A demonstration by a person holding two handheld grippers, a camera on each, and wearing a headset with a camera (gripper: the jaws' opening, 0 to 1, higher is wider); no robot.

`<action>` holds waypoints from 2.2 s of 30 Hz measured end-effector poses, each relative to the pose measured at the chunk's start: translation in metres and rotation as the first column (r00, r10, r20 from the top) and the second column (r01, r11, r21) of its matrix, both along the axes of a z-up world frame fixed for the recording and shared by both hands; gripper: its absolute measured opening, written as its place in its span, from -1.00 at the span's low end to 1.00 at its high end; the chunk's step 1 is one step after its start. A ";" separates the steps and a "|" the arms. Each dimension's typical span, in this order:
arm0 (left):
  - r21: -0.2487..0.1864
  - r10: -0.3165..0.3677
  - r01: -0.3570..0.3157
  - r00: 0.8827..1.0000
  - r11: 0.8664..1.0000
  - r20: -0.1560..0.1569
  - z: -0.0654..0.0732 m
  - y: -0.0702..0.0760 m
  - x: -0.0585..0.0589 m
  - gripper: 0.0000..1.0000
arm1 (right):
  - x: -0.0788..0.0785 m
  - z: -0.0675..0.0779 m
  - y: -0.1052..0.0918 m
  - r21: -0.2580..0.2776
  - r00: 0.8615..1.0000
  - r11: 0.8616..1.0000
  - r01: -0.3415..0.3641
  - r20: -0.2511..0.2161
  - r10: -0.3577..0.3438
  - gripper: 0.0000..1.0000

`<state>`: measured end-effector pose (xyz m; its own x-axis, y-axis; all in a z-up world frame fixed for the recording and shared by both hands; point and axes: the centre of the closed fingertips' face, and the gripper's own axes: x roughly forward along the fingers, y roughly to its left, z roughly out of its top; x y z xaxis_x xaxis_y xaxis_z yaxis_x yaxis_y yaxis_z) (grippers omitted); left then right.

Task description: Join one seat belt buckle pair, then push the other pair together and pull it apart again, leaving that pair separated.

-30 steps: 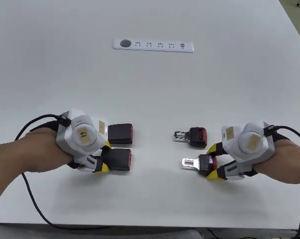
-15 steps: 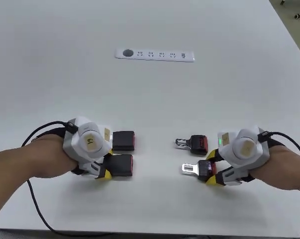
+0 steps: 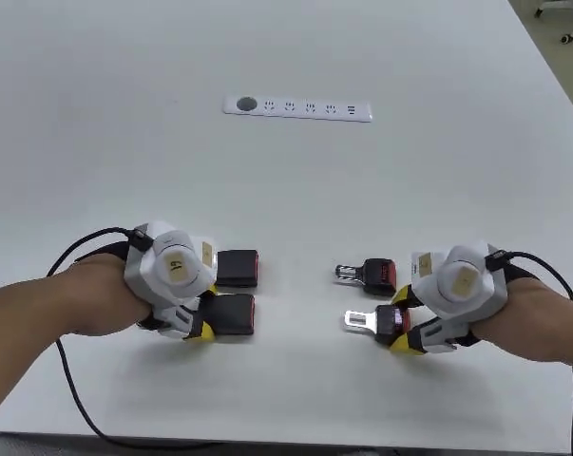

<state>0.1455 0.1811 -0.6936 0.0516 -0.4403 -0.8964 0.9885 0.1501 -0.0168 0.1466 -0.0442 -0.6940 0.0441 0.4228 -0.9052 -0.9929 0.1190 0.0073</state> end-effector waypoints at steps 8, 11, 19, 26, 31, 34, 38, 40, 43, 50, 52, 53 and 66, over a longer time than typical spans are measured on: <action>0.004 0.003 -0.003 1.000 1.000 0.000 -0.001 0.002 0.001 -0.35 | 0.002 0.001 0.014 0.011 1.000 1.000 -0.013 0.016 0.013 -0.34; 0.016 0.007 -0.007 1.000 1.000 -0.002 -0.001 0.000 0.000 -0.35 | -0.001 0.001 0.022 0.018 1.000 1.000 -0.016 0.018 0.015 -0.34; 0.021 0.000 0.000 1.000 1.000 -0.007 -0.001 0.000 0.000 -0.35 | -0.006 0.002 0.056 0.055 0.999 0.998 -0.028 0.018 0.027 -0.34; 0.021 -0.001 0.001 1.000 1.000 -0.008 -0.001 0.000 0.000 -0.35 | -0.008 0.001 0.079 0.072 0.999 0.997 -0.038 0.008 0.037 -0.34; 0.020 -0.003 0.003 1.000 1.000 -0.009 -0.001 0.000 0.001 -0.35 | -0.006 0.000 0.094 0.091 1.000 0.996 -0.027 0.000 0.027 -0.34; 0.020 -0.004 0.004 1.000 1.000 -0.009 -0.001 0.001 0.001 -0.35 | -0.007 0.001 0.103 0.098 1.000 0.995 -0.031 0.005 0.031 -0.34; 0.022 -0.009 0.009 1.000 1.000 -0.011 0.000 0.000 0.000 -0.35 | -0.007 0.001 0.112 0.102 0.998 0.993 -0.056 0.015 0.055 -0.34; 0.023 -0.012 0.013 1.000 1.000 -0.013 0.001 -0.001 0.000 -0.35 | -0.006 0.001 0.116 0.102 0.998 0.993 -0.060 0.015 0.059 -0.34; 0.023 -0.019 0.019 1.000 1.000 -0.014 0.001 -0.001 -0.001 -0.35 | -0.006 0.001 0.124 0.104 0.997 0.992 -0.076 0.018 0.074 -0.34; 0.023 -0.017 0.018 1.000 1.000 -0.013 0.001 -0.001 -0.001 -0.35 | -0.006 0.001 0.127 0.100 0.998 0.993 -0.067 0.022 0.066 -0.34; 0.025 -0.018 0.018 1.000 1.000 -0.015 0.001 -0.001 -0.001 -0.35 | -0.006 0.001 0.127 0.098 0.998 0.993 -0.063 0.025 0.061 -0.34; 0.027 -0.017 0.018 1.000 0.999 -0.015 0.001 -0.002 -0.001 -0.35 | -0.006 0.003 0.129 0.101 0.997 0.992 -0.068 0.033 0.065 -0.34; 0.039 -0.042 0.043 0.999 0.998 -0.009 0.000 -0.001 0.000 -0.36 | -0.004 0.000 0.140 0.118 0.996 0.989 -0.090 0.037 0.086 -0.35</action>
<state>0.1451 0.1799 -0.6935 0.0263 -0.4067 -0.9132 0.9939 0.1087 -0.0198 0.1429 0.0955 -0.6938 0.0298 0.5311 -0.8468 -0.9994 0.0316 -0.0153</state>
